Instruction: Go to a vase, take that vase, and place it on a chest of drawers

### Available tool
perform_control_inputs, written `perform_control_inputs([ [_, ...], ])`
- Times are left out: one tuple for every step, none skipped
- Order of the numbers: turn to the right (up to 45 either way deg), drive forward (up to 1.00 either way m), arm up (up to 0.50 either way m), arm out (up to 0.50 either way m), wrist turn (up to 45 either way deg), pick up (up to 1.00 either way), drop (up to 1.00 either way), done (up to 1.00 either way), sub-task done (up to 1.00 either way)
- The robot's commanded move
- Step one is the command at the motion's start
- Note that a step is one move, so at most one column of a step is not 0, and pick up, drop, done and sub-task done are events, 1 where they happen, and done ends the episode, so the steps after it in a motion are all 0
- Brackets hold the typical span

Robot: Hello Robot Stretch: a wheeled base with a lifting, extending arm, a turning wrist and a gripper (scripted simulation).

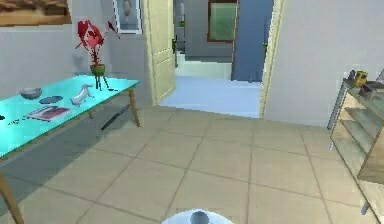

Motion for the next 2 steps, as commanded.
perform_control_inputs([
  [0.0,1.0,0.0,0.0,0.0,0.0,0.0,0.0,0.0],
  [0.0,1.0,0.0,0.0,0.0,0.0,0.0,0.0,0.0],
])
